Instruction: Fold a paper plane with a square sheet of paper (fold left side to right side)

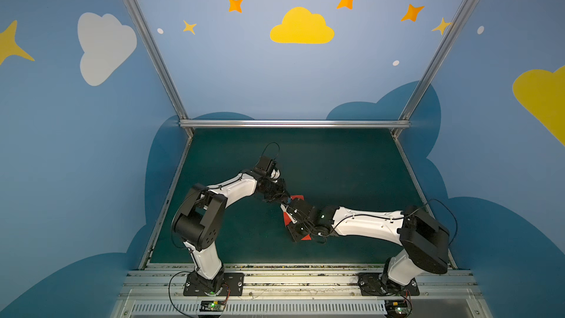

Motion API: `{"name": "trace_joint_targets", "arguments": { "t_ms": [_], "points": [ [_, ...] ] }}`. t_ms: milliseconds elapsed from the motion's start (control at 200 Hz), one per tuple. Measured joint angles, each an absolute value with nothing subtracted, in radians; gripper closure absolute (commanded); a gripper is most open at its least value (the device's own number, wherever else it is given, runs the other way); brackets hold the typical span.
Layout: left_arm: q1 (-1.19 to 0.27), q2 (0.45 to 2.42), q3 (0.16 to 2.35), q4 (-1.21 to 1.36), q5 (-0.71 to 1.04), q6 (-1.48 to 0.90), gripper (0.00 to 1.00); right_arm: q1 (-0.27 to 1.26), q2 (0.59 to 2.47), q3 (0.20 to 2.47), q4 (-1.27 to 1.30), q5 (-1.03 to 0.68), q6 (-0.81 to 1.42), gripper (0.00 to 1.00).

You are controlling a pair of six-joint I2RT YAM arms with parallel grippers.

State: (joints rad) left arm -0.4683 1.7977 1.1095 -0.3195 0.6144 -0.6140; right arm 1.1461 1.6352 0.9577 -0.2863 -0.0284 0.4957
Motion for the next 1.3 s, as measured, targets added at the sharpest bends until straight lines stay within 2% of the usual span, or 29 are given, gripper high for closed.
{"name": "trace_joint_targets", "arguments": {
  "t_ms": [400,606,1302],
  "points": [
    [-0.515,1.965,1.213,-0.382,0.637,-0.553,0.94,1.127,1.635,0.953,-0.265,-0.063,0.502,1.00],
    [-0.515,1.970,1.213,-0.392,0.635,-0.538,0.97,1.098,1.635,0.941,-0.261,-0.083,0.501,1.00],
    [-0.518,1.985,1.195,-0.388,0.619,-0.500,0.97,0.978,1.634,0.888,-0.252,-0.135,0.489,1.00]
  ]
}}
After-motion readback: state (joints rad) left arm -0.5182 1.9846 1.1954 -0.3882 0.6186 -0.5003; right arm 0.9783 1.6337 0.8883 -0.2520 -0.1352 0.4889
